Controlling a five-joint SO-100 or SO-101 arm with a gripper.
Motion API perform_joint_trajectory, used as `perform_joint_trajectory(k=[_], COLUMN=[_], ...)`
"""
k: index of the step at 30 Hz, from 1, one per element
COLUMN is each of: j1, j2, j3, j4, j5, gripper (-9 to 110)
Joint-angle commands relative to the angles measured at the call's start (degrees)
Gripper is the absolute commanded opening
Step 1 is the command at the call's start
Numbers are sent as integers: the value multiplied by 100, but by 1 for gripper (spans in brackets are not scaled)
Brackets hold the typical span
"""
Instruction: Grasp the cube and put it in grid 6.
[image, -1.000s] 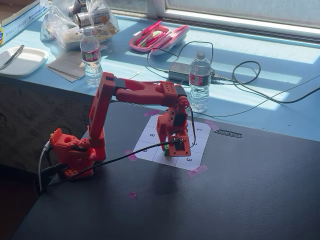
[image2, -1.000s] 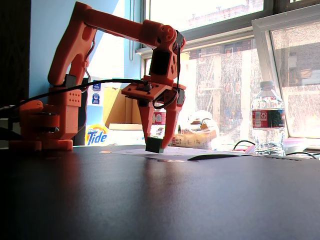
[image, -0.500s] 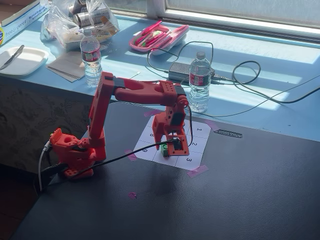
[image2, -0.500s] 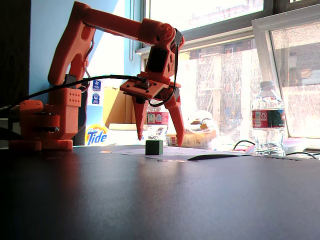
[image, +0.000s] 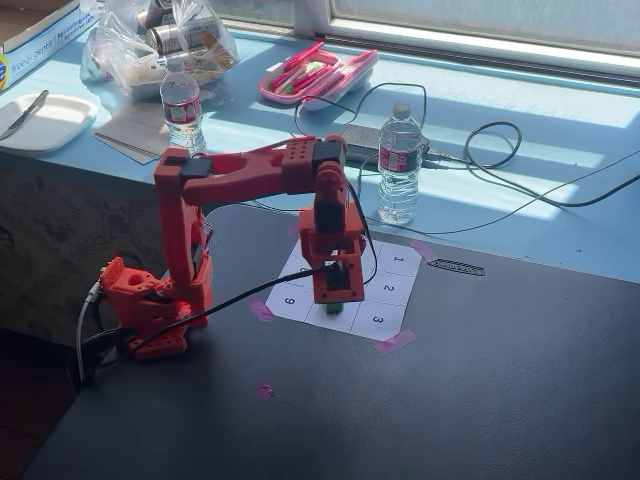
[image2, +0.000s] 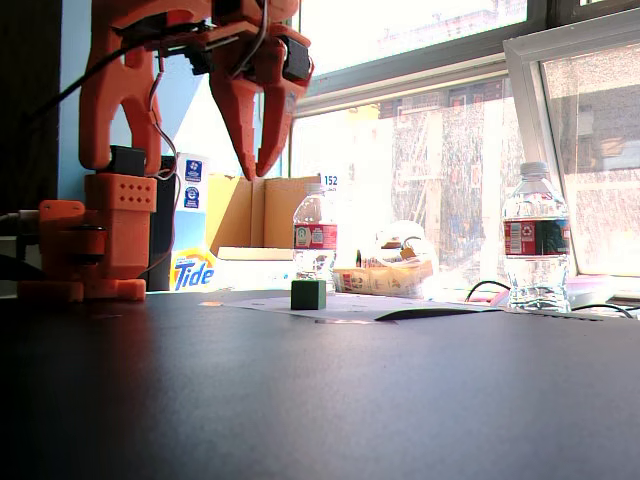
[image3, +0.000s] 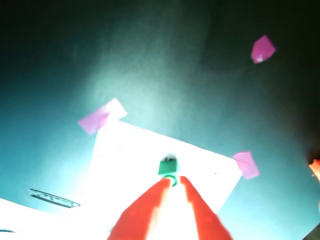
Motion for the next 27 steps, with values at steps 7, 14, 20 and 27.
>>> perform_joint_trajectory(k=[7,14,20,27], j1=[1160,1301,1274,1301], j2=[2030,4043,5212,5792], j3=[1573,4166,6003,7392], j4=[-1301,-2575,-3226,-3762], j5=[-765,-1037,-940,-765], gripper=[0,0,0,0])
